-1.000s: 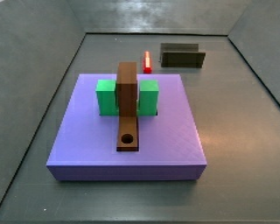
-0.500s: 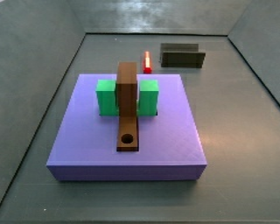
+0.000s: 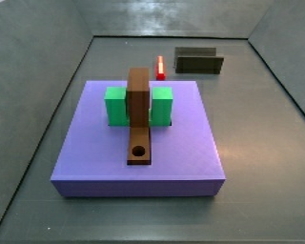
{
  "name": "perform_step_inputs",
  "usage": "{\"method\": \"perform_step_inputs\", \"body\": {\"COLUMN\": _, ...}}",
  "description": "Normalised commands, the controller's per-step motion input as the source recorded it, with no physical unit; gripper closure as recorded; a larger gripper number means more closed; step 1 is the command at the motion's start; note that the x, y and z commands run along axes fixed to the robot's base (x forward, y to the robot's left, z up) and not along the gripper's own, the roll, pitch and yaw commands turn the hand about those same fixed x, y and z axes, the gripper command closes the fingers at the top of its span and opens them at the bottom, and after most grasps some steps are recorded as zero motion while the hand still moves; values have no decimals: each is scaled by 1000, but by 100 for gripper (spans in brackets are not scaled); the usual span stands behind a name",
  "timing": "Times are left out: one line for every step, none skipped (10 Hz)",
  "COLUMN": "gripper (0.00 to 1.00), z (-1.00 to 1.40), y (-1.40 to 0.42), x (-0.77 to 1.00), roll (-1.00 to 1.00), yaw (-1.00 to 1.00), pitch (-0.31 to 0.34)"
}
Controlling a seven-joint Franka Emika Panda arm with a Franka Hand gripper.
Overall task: Pick up the blue object. Move up. Place the blue object on the fixture. Regrasp the blue object. Move to above the board. Insert the blue object.
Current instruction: Insert the blue object.
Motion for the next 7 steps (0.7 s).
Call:
{"method": "perform_step_inputs", "body": {"gripper": 100, "z": -103, "y": 0, "x": 0, "roll": -33, "yaw": 0, "pitch": -21}}
{"method": "perform_step_inputs", "body": {"gripper": 100, "z": -409, "y": -71, "x": 0, "roll": -263, "yaw": 69, "pitch": -61}}
{"method": "perform_step_inputs", "body": {"gripper": 100, "z": -291, "y": -209, "x": -40, "roll": -369, "yaw": 51, "pitch": -66}}
{"method": "perform_step_inputs", "body": {"gripper": 100, "z": -174, "y": -306, "x": -49, "roll": -421, "yaw": 49, "pitch": -79}}
{"method": "perform_step_inputs", "body": {"gripper": 100, "z": -234, "y": -477, "x": -31, "roll": -389, "yaw": 83, "pitch": -51}}
{"method": "perform_step_inputs", "body": {"gripper": 100, "z": -409, "y": -714, "x": -14, "roll": -144, "yaw": 197, "pitch": 0}}
{"method": "perform_step_inputs", "body": {"gripper": 100, "z": -460, "y": -766, "x": -40, "roll": -27, "yaw": 280, "pitch": 0}}
